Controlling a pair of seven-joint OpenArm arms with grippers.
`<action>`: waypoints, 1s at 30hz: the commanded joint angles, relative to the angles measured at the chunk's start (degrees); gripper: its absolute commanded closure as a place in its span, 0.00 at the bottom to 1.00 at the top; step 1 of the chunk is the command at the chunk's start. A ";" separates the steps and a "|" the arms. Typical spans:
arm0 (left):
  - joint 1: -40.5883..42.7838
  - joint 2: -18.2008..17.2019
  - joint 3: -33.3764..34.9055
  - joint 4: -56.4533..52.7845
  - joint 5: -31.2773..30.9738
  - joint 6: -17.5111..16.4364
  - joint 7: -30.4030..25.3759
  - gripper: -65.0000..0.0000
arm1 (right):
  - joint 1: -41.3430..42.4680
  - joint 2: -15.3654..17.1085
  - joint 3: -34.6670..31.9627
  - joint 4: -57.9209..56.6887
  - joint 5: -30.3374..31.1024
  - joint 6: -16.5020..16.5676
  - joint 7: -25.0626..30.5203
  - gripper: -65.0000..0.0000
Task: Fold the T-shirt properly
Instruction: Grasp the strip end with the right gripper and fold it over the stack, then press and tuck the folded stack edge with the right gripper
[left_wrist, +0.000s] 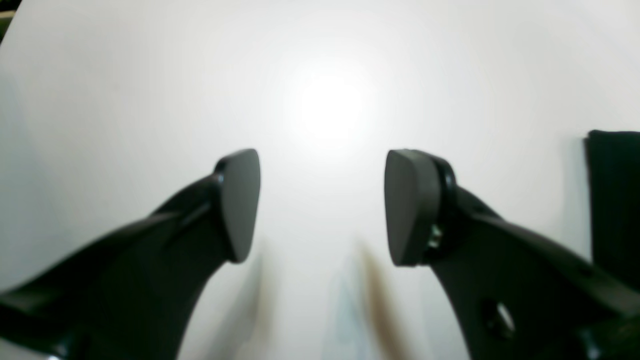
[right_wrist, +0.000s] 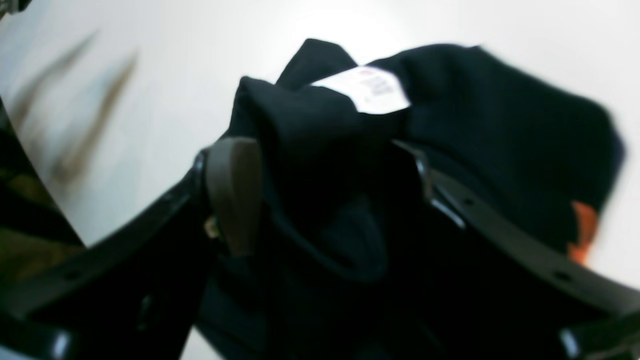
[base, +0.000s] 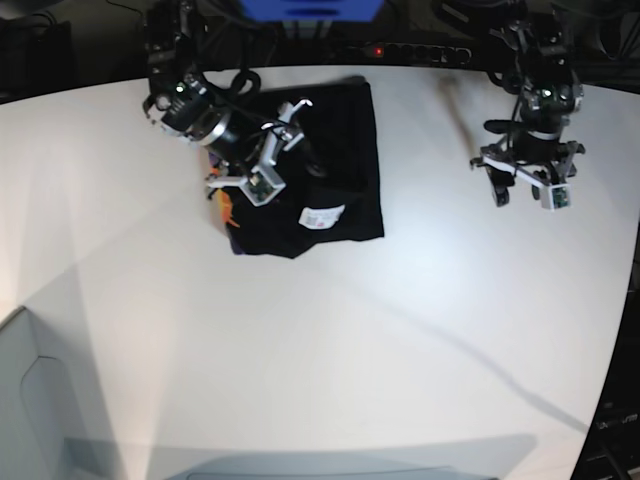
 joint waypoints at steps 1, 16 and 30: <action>-0.04 -0.42 -0.25 1.17 -0.28 -0.13 -1.20 0.42 | 1.49 -0.37 -1.61 -0.51 1.04 0.38 1.51 0.41; 1.72 -0.33 -9.65 1.96 -0.37 -0.22 -1.20 0.42 | 10.99 -5.99 -9.17 -4.82 1.04 0.38 1.78 0.40; 0.76 -0.33 -9.48 1.69 -0.37 -0.22 -1.20 0.42 | -4.13 4.38 0.67 6.35 1.04 0.38 1.87 0.40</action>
